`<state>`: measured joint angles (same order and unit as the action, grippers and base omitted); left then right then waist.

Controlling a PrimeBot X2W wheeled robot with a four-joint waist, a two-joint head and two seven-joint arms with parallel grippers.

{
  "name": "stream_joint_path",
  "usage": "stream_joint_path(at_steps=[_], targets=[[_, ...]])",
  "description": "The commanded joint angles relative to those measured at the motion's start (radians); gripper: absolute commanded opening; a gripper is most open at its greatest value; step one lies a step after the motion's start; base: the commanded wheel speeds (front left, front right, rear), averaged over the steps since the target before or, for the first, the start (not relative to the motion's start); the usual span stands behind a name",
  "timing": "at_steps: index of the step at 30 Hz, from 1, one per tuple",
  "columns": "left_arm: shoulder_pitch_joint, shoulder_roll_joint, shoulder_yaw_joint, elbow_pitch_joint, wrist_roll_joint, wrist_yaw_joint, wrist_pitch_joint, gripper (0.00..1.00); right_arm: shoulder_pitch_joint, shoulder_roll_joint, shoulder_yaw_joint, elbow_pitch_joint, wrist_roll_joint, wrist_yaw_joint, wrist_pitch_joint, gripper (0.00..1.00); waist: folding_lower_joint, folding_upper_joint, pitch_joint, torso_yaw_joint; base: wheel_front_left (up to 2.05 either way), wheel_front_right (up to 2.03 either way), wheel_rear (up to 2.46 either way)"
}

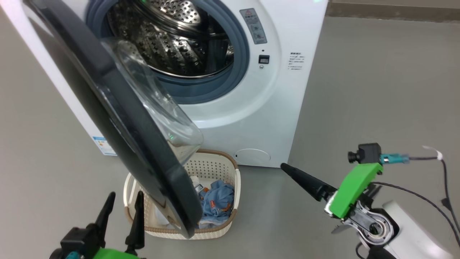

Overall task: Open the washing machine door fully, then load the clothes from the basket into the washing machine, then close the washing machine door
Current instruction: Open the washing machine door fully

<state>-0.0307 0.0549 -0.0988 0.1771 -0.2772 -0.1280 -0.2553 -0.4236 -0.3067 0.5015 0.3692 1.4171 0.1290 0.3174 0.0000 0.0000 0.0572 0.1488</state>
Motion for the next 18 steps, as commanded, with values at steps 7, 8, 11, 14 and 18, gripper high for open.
stream_joint_path(at_steps=[7,8,11,14,18], targets=[[0.01,0.018,0.051,-0.028,0.004,-0.003,-0.006,1.0,0.041,-0.068,0.056,-0.027,-0.025,0.002,-0.133,1.0,0.0,0.0,-0.015,-0.027,0.0,0.0,0.0],[0.012,0.018,0.053,-0.028,0.004,-0.003,-0.006,1.0,0.045,-0.077,0.061,-0.026,-0.026,0.002,-0.151,1.0,0.0,0.0,-0.016,-0.03,0.0,0.0,0.0],[0.019,0.017,0.06,-0.029,0.005,-0.003,-0.006,1.0,0.057,-0.102,0.083,-0.02,-0.03,0.002,-0.203,1.0,0.0,0.0,-0.02,-0.038,0.0,0.0,0.0],[0.026,0.016,0.065,-0.03,0.005,-0.003,-0.006,1.0,0.066,-0.127,0.108,-0.006,-0.04,0.002,-0.256,1.0,0.0,0.0,-0.023,-0.046,0.0,0.0,0.0],[0.036,0.015,0.074,-0.031,0.006,-0.003,-0.006,1.0,0.076,-0.165,0.156,0.021,-0.061,0.002,-0.344,1.0,0.0,0.0,-0.029,-0.058,0.0,0.0,0.0]])
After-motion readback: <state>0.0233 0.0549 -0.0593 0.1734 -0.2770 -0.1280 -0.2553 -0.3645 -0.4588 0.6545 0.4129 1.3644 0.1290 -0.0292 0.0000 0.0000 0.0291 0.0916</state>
